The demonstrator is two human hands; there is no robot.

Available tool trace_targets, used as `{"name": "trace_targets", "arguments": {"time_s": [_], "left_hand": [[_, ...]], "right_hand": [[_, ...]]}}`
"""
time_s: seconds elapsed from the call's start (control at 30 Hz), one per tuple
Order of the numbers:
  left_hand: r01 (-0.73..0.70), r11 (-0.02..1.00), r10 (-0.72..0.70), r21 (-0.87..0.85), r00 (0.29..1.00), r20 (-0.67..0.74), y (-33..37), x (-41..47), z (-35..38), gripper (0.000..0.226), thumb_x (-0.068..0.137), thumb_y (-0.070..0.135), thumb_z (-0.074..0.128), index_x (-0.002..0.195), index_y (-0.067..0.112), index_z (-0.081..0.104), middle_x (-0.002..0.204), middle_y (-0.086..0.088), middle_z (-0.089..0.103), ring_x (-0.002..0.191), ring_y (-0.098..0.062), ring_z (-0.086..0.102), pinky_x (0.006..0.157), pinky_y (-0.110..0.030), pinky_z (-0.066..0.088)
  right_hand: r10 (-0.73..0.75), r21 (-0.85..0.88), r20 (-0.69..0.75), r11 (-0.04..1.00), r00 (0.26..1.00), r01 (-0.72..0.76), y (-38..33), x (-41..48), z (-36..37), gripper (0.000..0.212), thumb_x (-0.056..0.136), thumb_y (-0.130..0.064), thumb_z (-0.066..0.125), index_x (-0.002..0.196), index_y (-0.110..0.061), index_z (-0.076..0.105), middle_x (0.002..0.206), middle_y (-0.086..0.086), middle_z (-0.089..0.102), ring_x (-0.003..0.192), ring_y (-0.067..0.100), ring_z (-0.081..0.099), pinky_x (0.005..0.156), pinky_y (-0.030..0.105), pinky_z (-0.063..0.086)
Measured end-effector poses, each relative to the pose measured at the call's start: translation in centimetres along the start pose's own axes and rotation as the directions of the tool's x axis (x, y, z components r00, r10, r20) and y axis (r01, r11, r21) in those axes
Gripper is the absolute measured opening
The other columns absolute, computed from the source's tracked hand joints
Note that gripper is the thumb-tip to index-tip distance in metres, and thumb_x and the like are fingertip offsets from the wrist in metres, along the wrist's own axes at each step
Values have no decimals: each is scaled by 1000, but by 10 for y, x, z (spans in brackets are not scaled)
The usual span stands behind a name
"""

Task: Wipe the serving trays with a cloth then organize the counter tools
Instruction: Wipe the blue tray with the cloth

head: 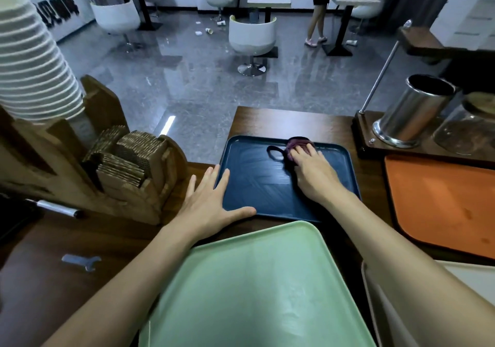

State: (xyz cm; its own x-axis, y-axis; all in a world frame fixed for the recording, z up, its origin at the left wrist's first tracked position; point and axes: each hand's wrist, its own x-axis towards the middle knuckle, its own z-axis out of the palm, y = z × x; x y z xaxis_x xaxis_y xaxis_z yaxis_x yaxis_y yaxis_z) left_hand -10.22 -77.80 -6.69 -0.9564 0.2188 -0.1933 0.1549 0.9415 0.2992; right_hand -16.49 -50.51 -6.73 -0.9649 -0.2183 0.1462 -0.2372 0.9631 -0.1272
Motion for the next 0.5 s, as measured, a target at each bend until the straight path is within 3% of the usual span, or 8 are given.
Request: {"name": "trace_targets", "arguments": {"time_s": [0.3, 0.5], "left_hand": [[4, 998, -8, -65, 999, -50, 4, -1, 0, 139, 64, 98, 43, 162, 17, -13, 172, 4, -6, 157, -9, -9, 127, -46, -6], [-2, 998, -1, -58, 999, -53, 4, -2, 0, 136, 69, 95, 47, 162, 16, -13, 172, 3, -7, 157, -10, -9, 127, -46, -7]], "right_hand": [[-348, 140, 48, 931, 936, 338, -89, -2, 14, 49, 98, -15, 50, 147, -17, 45, 151, -3, 45, 145, 23, 30, 115, 41, 29], [-402, 146, 64, 909, 913, 390, -91, -13, 8, 45, 100, -19, 49, 145, -17, 47, 148, -4, 47, 141, 17, 30, 110, 42, 33]]}}
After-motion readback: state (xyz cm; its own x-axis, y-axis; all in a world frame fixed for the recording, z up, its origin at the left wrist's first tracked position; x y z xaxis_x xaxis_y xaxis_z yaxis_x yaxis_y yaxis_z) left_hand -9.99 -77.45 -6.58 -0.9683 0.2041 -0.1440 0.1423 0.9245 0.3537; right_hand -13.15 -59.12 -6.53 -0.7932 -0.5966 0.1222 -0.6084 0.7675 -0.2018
